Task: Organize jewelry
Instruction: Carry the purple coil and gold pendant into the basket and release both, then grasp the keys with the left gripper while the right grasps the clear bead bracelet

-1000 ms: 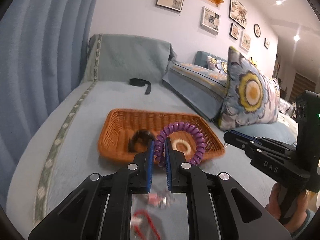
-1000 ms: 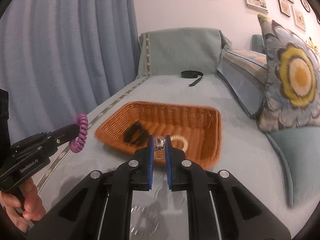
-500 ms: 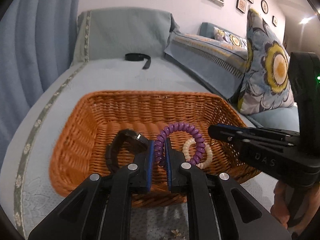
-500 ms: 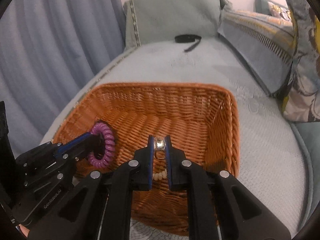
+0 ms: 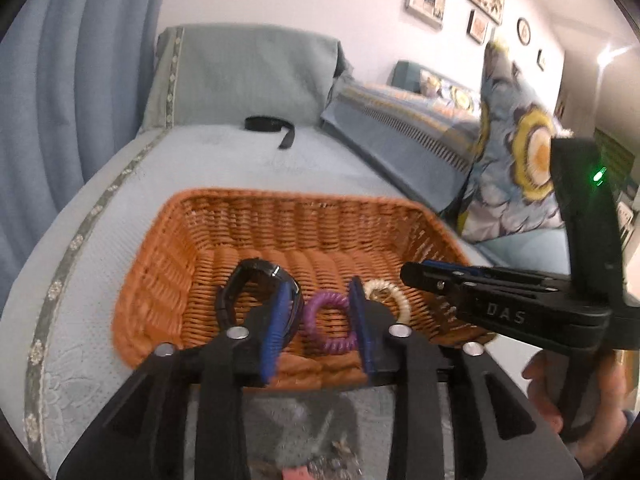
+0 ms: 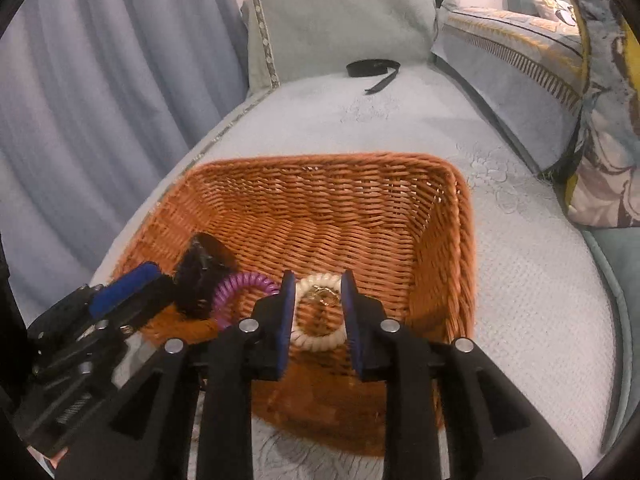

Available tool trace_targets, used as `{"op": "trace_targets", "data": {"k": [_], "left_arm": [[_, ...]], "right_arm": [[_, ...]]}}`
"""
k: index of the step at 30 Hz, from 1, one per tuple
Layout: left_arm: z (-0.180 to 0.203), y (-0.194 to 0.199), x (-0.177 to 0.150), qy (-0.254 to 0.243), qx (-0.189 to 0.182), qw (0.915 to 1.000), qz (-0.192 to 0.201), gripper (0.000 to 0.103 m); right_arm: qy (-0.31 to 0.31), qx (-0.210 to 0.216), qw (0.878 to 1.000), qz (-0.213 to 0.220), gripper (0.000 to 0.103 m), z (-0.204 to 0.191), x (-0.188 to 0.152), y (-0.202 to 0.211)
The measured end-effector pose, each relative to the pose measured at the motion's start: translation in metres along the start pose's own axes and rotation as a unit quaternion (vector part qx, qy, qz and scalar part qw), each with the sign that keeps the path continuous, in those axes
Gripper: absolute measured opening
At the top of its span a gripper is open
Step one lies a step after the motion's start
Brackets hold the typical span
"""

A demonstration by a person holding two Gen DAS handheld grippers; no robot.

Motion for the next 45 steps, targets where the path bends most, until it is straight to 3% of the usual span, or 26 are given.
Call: {"op": "trace_targets", "data": {"k": [4, 6, 8, 15, 20, 32, 40, 45], "left_arm": [[-0.001, 0.044, 0.001, 0.001, -0.014, 0.9996, 0.026, 0.044], [-0.005, 0.073, 0.000, 0.005, -0.021, 0.9989, 0.042, 0.056], [-0.008, 0.101, -0.004, 0.010, -0.025, 0.9979, 0.058, 0.061], [-0.018, 0.177, -0.038, 0.017, -0.020, 0.9966, 0.078, 0.061], [-0.026, 0.197, -0.073, 0.039, -0.023, 0.9967, 0.068, 0.061], [-0.066, 0.164, -0.114, 0.097, -0.023, 0.9949, 0.010, 0.053], [-0.075, 0.122, -0.107, 0.069, 0.003, 0.9963, -0.050, 0.053], [-0.087, 0.089, -0.102, 0.069, -0.005, 0.9936, -0.089, 0.052]], "right_arm": [[0.000, 0.011, 1.000, 0.018, 0.023, -0.008, -0.005, 0.030], [0.003, 0.013, 0.999, 0.034, 0.036, -0.016, -0.013, 0.053], [0.006, 0.016, 0.999, 0.049, 0.047, -0.023, -0.021, 0.074], [0.016, 0.026, 0.995, 0.091, 0.047, -0.052, -0.071, 0.141], [0.015, 0.035, 0.995, 0.094, 0.047, -0.068, -0.110, 0.154], [0.024, 0.020, 0.997, 0.069, 0.047, -0.065, -0.145, 0.124], [0.014, 0.014, 0.999, 0.043, 0.047, -0.056, -0.149, 0.107], [0.007, 0.017, 0.999, 0.031, 0.047, -0.052, -0.150, 0.100]]}}
Point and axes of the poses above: each gripper's, at about its wrist camera, not at the fingertips, and y roughly against the way its jaws point, z to its right, x to its top, the point moved 1 cm from there along -y, roughly the way its jaws point, and after that the axes turned 5 degrees about y, right-handed, at the moved point
